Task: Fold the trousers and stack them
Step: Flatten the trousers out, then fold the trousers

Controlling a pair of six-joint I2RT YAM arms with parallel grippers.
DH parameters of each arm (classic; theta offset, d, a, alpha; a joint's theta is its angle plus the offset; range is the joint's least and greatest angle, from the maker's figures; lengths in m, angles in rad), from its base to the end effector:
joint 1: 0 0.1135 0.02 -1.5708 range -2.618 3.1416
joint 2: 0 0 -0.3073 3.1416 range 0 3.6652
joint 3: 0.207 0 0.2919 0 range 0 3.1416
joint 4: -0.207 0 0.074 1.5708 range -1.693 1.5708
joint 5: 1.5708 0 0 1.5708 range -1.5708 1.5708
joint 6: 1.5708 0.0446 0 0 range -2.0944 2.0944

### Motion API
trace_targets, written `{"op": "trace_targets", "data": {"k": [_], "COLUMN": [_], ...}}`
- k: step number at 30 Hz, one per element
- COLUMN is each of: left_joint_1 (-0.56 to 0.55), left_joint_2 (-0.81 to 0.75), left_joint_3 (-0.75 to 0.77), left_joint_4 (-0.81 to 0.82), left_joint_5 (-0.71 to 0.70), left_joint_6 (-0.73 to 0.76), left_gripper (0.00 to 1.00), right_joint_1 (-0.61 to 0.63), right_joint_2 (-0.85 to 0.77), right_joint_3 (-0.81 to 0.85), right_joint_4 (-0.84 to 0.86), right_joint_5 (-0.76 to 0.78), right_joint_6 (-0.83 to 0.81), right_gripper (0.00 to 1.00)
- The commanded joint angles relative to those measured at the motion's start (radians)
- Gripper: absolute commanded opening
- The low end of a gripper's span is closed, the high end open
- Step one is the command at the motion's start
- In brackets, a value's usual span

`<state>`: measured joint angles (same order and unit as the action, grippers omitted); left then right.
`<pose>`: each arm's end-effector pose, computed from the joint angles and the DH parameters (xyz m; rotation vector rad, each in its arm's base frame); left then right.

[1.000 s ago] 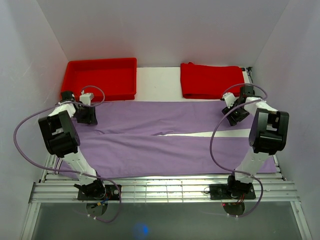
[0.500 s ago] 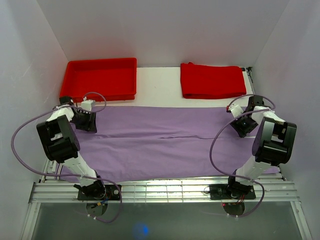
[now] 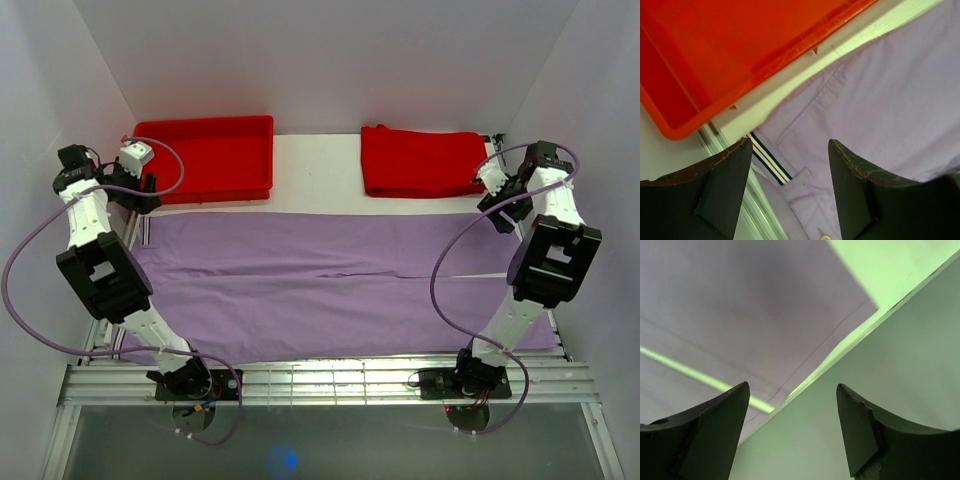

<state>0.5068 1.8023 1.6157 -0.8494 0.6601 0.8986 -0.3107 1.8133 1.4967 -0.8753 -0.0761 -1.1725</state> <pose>0.3962 0.1887 0.3246 0.6640 2.2294 -0.1954 0.4083 -0.1276 0.2698 -1.1871 2.5334 -0.2838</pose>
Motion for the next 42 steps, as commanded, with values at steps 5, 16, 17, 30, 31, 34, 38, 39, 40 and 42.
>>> {"op": "trace_targets", "data": {"k": [5, 16, 17, 30, 31, 34, 38, 39, 40, 42], "left_joint_1": [0.048, 0.085, 0.090, 0.125, 0.125, 0.127, 0.130, 0.133, 0.136, 0.145], "left_joint_2": [0.130, 0.201, 0.207, 0.321, 0.319, 0.312, 0.312, 0.315, 0.321, 0.339], "left_joint_3": [0.098, 0.139, 0.151, 0.121, 0.087, 0.020, -0.028, -0.036, -0.042, -0.027], "left_joint_4": [0.021, 0.062, 0.070, 0.339, 0.369, 0.493, 0.604, 0.642, 0.650, 0.626], "left_joint_5": [0.272, 0.335, 0.338, 0.244, 0.228, 0.181, 0.099, 0.086, 0.085, 0.110], "left_joint_6": [0.099, 0.040, 0.022, -0.346, -0.375, -0.455, -0.536, -0.565, -0.573, -0.583], "left_gripper": [0.78, 0.79, 0.79, 0.71, 0.70, 0.70, 0.69, 0.69, 0.68, 0.67], "right_joint_1": [-0.001, 0.004, 0.002, 0.005, 0.005, 0.007, 0.007, 0.007, 0.005, 0.005], "right_joint_2": [0.256, 0.500, 0.524, 0.543, 0.537, 0.509, 0.456, 0.448, 0.440, 0.426], "right_joint_3": [0.293, 0.389, 0.390, 0.306, 0.301, 0.287, 0.283, 0.281, 0.281, 0.284], "right_joint_4": [-0.102, -0.091, -0.109, -0.156, -0.156, -0.152, -0.151, -0.151, -0.154, -0.162], "right_joint_5": [-0.085, -0.085, -0.091, -0.070, -0.071, -0.083, -0.120, -0.125, -0.131, -0.134], "right_joint_6": [-0.141, -0.151, -0.153, -0.193, -0.196, -0.200, -0.197, -0.200, -0.205, -0.207], "right_gripper": [0.77, 0.77, 0.76, 0.08, 0.08, 0.08, 0.08, 0.08, 0.08, 0.08]}}
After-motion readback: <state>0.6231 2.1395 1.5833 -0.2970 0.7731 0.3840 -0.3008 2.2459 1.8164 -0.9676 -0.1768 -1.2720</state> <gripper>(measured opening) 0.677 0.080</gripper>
